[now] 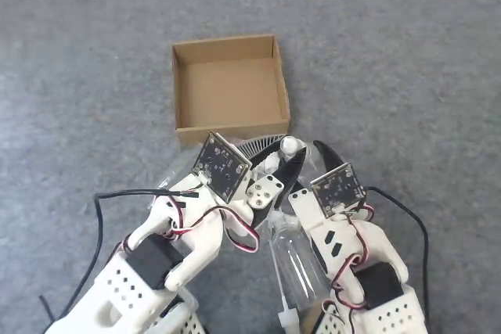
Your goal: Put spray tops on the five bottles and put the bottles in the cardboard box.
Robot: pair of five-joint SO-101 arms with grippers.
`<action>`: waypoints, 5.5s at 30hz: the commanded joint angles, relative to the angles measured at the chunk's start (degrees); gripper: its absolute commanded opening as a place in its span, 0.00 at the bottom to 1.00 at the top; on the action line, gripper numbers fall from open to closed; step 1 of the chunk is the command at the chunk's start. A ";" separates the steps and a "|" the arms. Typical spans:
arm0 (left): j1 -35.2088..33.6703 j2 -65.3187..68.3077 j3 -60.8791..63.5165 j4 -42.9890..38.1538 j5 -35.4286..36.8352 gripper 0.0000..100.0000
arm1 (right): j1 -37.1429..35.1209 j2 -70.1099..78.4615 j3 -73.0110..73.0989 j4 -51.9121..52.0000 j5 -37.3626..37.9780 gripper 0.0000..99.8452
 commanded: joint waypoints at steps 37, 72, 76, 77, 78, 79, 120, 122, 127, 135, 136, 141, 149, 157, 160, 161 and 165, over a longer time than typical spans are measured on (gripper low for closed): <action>0.35 -0.62 -1.71 -0.09 -4.66 0.05 | 0.40 -1.19 -2.99 0.48 5.10 0.01; 2.81 -0.62 2.59 -4.92 -4.75 0.05 | 0.40 -1.19 -6.68 5.41 5.10 0.01; 4.04 -0.62 3.03 -4.31 -4.75 0.05 | 0.40 -1.19 -6.68 5.41 5.10 0.01; 4.13 -0.62 3.03 -4.04 -4.75 0.05 | 0.48 -1.19 -6.77 5.41 5.10 0.01; 4.13 -0.62 3.03 -3.43 -4.75 0.05 | 0.48 -1.19 -6.77 5.41 5.10 0.01; 4.04 -0.62 2.95 -2.99 -4.75 0.05 | 0.48 -1.19 -6.77 5.41 5.10 0.01; -10.81 -1.41 -11.56 22.24 -4.40 0.20 | 0.84 -1.19 -2.73 1.10 5.10 0.01; -10.81 -1.41 -11.56 23.21 -4.40 0.20 | 0.92 -1.19 -2.73 1.10 5.10 0.01; -14.77 -1.41 -11.38 24.44 -4.40 0.20 | 0.92 -1.19 -2.02 1.01 5.10 0.01; -30.24 -1.41 -8.75 24.44 -4.31 0.20 | 1.01 -1.19 -1.49 1.10 5.10 0.01; -31.21 -1.41 -7.87 24.35 -3.78 0.20 | 1.01 -1.19 -1.49 1.10 5.10 0.01; -34.29 -1.41 -5.85 24.26 0.26 0.18 | 1.01 -1.19 -1.41 1.36 5.10 0.01; -40.70 -1.41 -5.67 21.27 1.23 0.01 | 1.01 -1.19 -1.41 1.63 5.10 0.01; -43.87 -1.41 -0.57 14.42 1.49 0.01 | 1.01 -1.19 -1.41 1.63 5.10 0.01; -45.45 -1.41 2.95 9.49 1.58 0.01 | 0.92 -1.19 -1.49 1.63 5.10 0.01; -45.54 -1.41 3.91 8.35 1.58 0.01 | 0.92 -1.19 -1.67 1.45 5.10 0.01; -45.19 -1.41 5.32 6.77 1.58 0.01 | 0.84 -1.19 -2.73 1.10 5.10 0.01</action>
